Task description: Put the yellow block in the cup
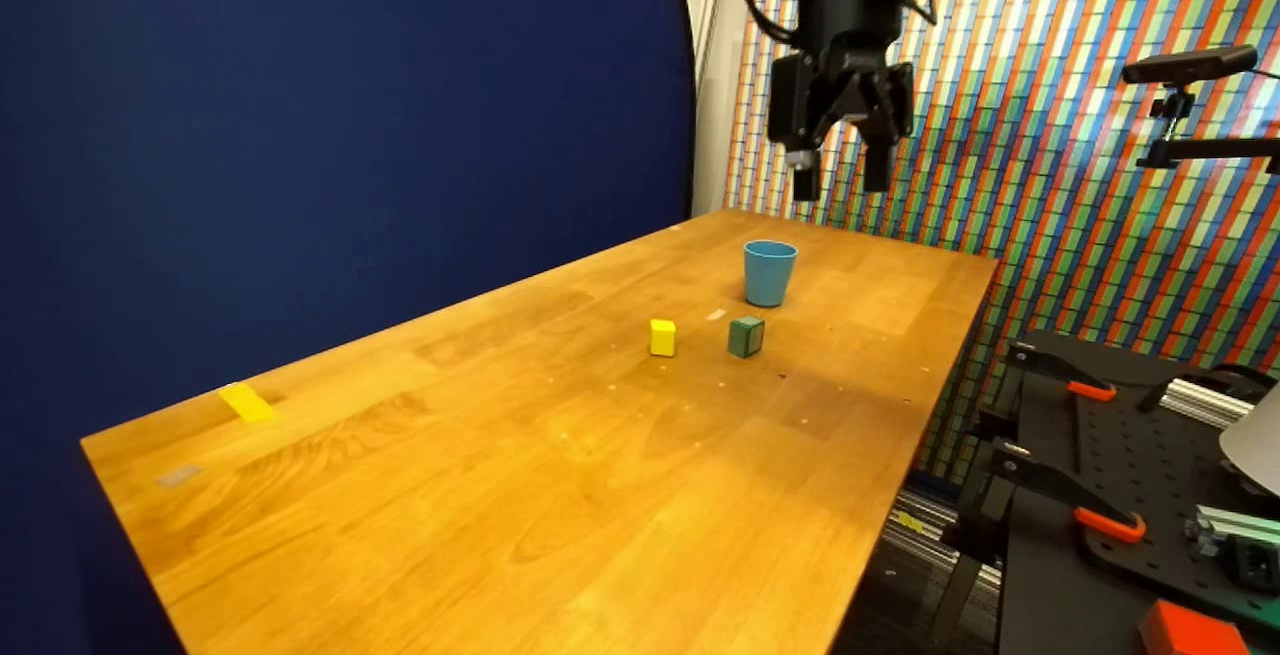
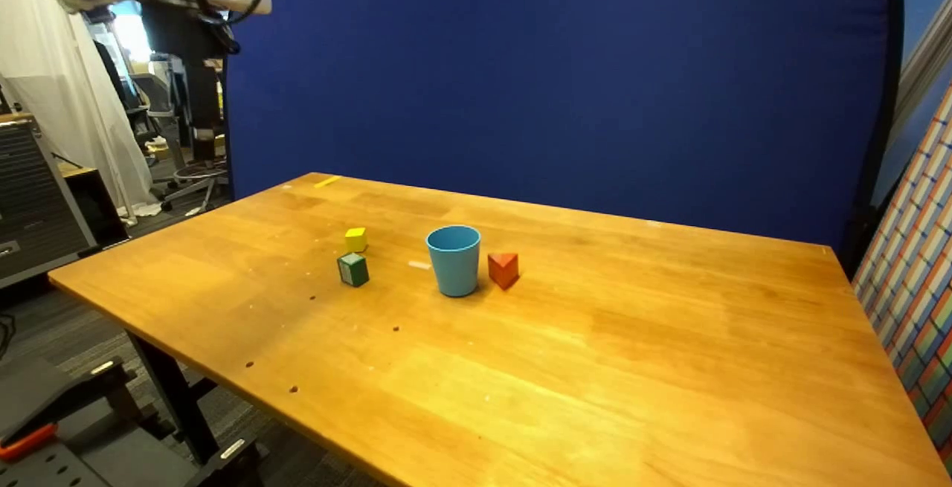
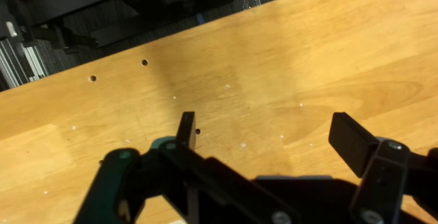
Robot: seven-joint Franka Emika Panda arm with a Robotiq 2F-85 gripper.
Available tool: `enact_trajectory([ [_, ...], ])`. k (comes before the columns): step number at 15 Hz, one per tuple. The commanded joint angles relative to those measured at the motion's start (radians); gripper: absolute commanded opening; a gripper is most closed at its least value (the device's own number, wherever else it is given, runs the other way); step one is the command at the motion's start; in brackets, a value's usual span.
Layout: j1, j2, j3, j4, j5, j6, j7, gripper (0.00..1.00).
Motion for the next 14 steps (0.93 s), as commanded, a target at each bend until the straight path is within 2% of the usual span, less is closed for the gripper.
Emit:
enact_trajectory([
  [1, 0.012, 0.261, -0.036, 0.161, -0.042, 0.093, 0.112, 1.0],
  [7, 0.086, 0.62, -0.159, 0.469, -0.131, 0.15, 0.266, 1.0],
  [11, 0.136, 0.794, -0.219, 0.651, -0.12, 0.124, 0.317, 1.0],
  [14, 0.154, 0.883, -0.245, 0.739, -0.107, 0.11, 0.344, 1.0],
])
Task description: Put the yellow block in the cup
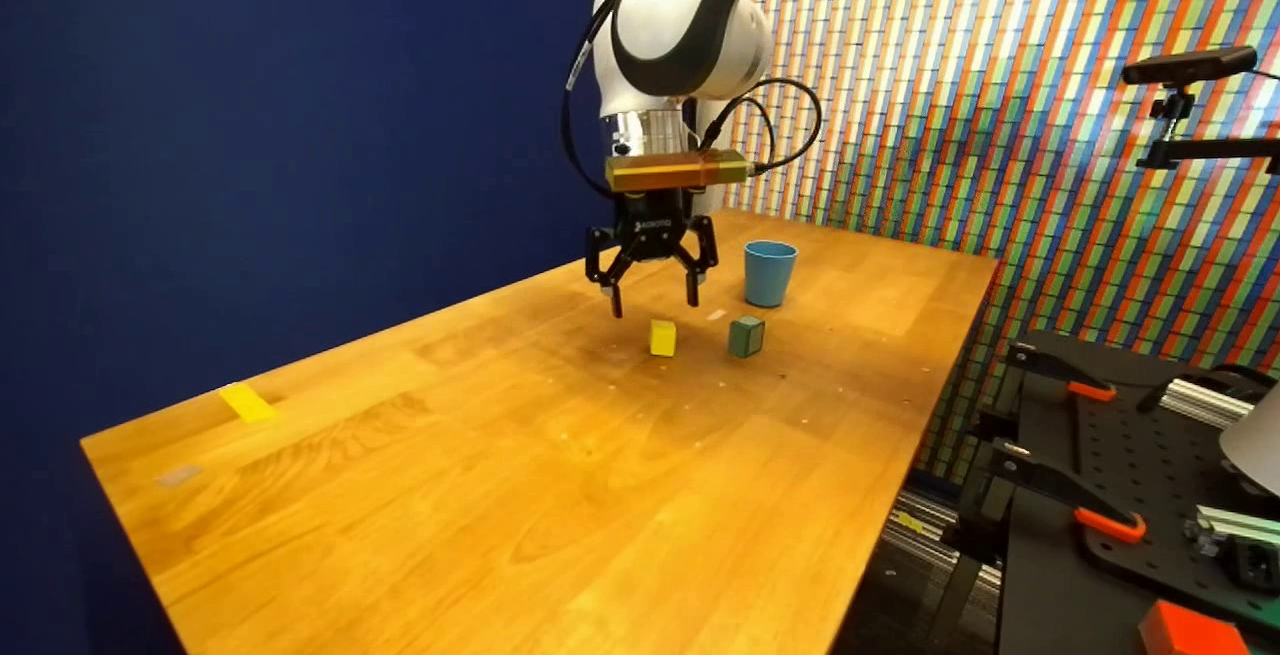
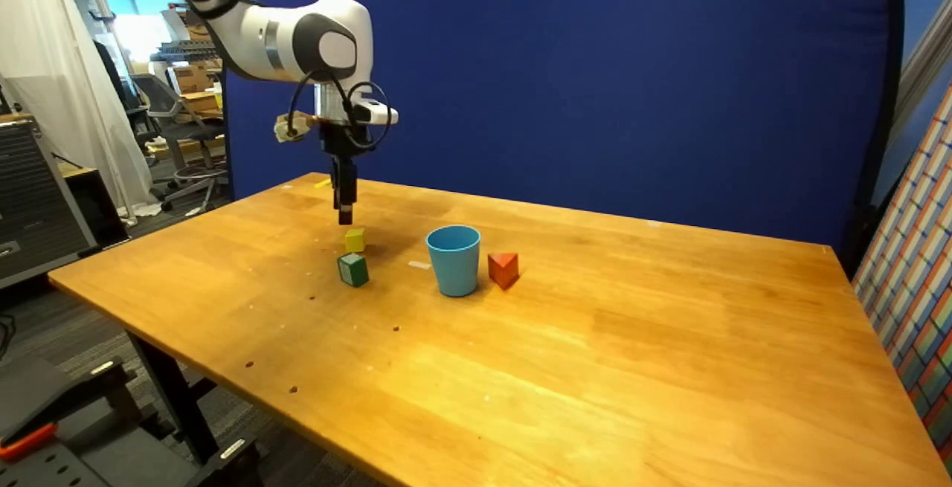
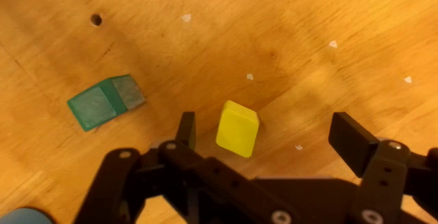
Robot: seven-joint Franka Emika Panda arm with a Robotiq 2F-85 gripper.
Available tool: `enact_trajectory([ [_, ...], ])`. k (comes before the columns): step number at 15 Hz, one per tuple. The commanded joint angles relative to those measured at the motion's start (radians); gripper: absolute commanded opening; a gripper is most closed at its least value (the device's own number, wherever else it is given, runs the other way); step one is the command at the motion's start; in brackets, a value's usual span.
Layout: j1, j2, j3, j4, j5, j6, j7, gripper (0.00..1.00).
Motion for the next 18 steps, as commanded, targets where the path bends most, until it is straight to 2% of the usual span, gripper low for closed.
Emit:
enact_trajectory([
  [1, 0.035, 0.119, -0.045, 0.149, 0.01, -0.05, 0.056, 1.0],
  [6, 0.027, 0.166, -0.069, 0.176, 0.033, -0.047, 0.128, 1.0],
  [7, 0.026, 0.17, -0.071, 0.18, 0.036, -0.053, 0.136, 0.75],
  [8, 0.022, 0.169, -0.067, 0.176, 0.046, -0.054, 0.136, 0.74],
  [16, -0.013, 0.116, -0.035, 0.114, 0.188, -0.057, 0.128, 0.11],
  [18, -0.013, 0.052, -0.05, 0.052, 0.206, -0.042, 0.146, 0.16],
])
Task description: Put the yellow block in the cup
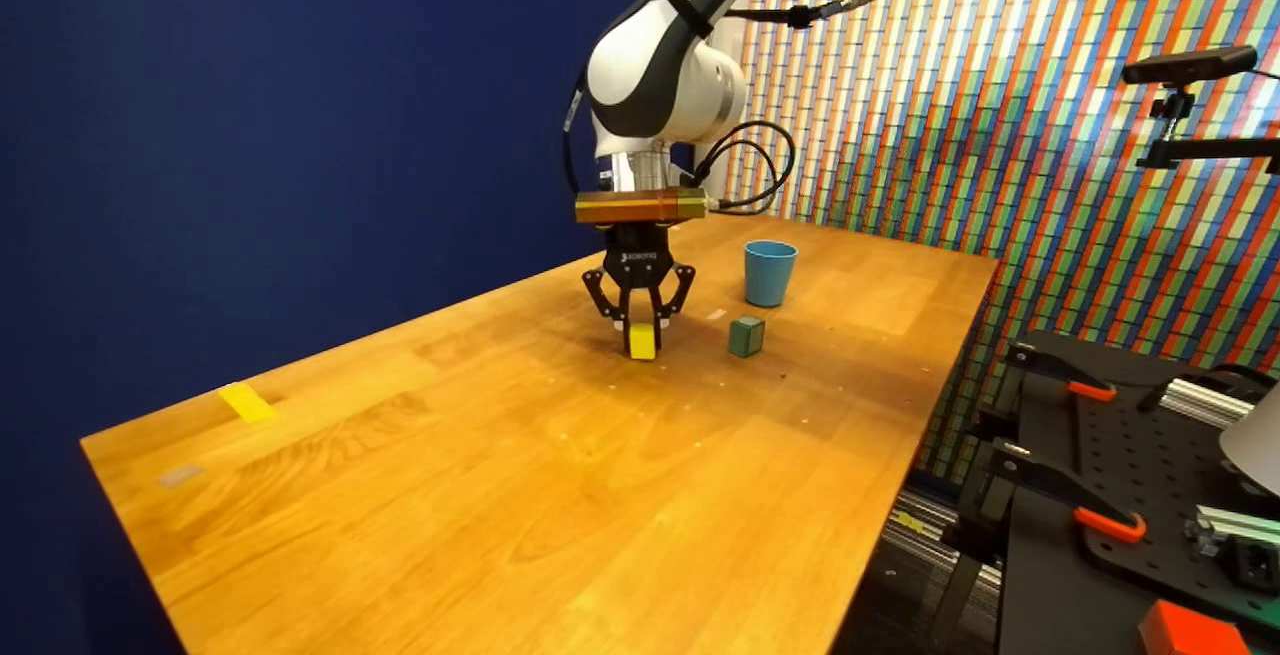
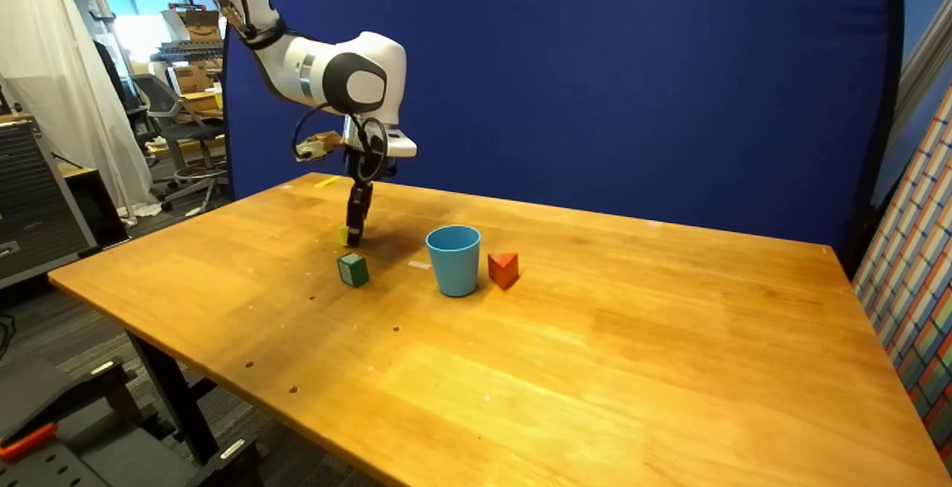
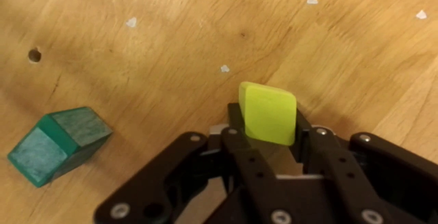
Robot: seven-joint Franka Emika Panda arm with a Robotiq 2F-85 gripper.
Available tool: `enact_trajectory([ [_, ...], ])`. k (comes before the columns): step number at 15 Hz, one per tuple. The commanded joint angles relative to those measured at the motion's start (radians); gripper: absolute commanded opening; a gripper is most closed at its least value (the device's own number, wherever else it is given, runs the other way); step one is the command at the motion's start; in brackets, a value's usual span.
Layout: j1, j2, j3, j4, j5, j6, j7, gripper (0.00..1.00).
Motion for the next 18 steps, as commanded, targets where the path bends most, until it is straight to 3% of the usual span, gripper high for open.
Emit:
enact_trajectory([
  [1, -0.014, -0.128, -0.015, -0.112, 0.033, -0.001, 0.044, 0.16],
  [6, -0.026, -0.339, -0.098, -0.292, -0.009, 0.016, 0.164, 0.16],
  [9, -0.058, -0.411, -0.135, -0.339, -0.04, -0.018, 0.211, 0.16],
  [18, -0.186, -0.439, -0.174, -0.374, -0.054, -0.064, 0.228, 0.16],
])
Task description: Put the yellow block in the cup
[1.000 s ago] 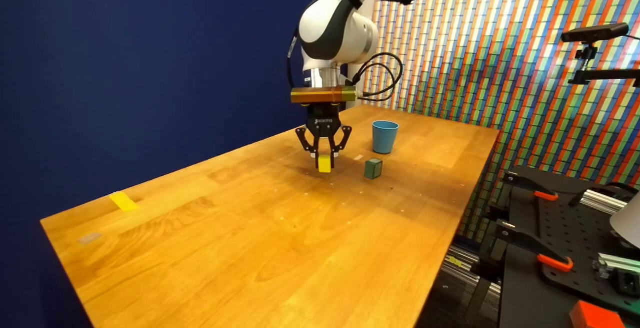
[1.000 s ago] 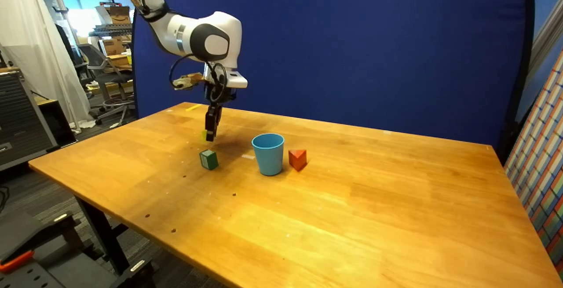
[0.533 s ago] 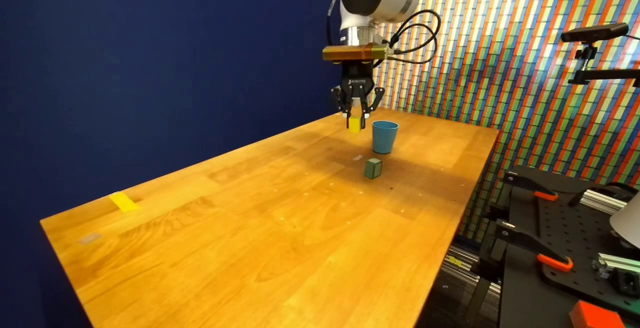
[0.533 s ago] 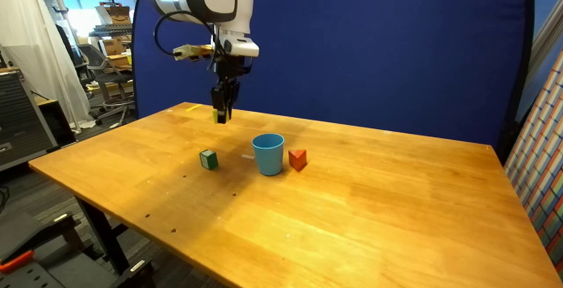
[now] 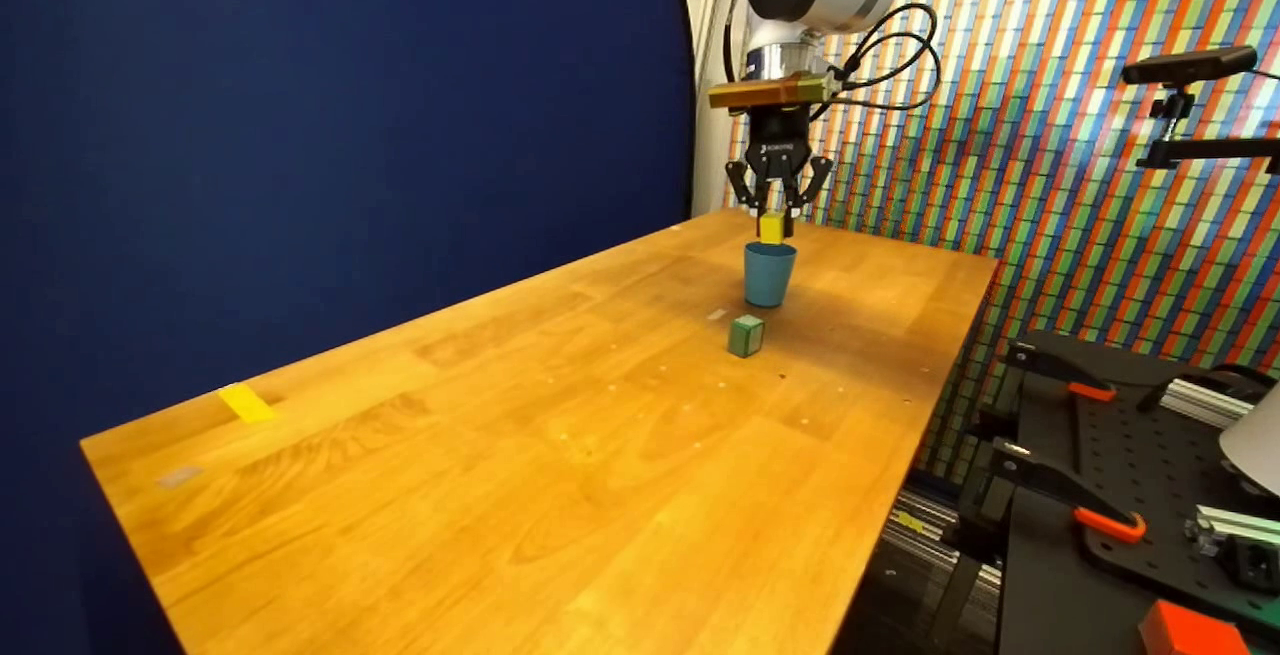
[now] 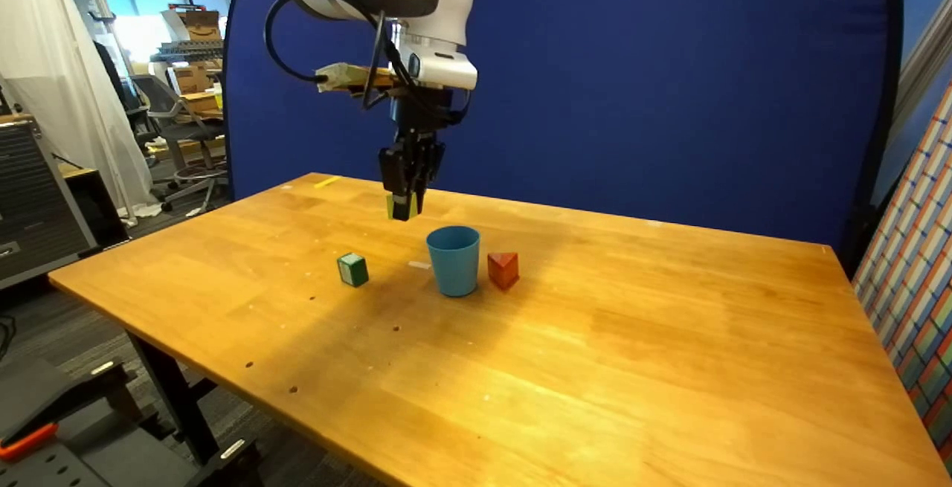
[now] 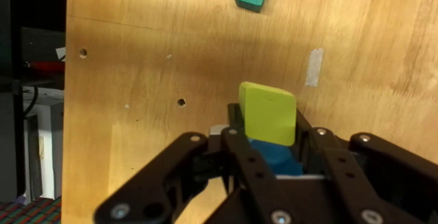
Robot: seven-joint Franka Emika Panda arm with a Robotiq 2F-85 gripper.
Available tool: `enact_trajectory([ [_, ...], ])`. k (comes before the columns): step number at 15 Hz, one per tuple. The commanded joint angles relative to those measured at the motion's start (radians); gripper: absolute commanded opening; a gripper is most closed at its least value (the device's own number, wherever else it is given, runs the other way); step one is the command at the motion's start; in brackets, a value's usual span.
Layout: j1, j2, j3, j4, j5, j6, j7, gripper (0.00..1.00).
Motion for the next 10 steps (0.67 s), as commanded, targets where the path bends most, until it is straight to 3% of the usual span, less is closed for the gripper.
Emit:
enact_trajectory([
  [1, -0.035, -0.011, -0.007, 0.011, -0.012, -0.034, 0.019, 0.16],
  [10, -0.086, 0.053, -0.01, 0.119, -0.006, -0.103, 0.004, 0.17],
])
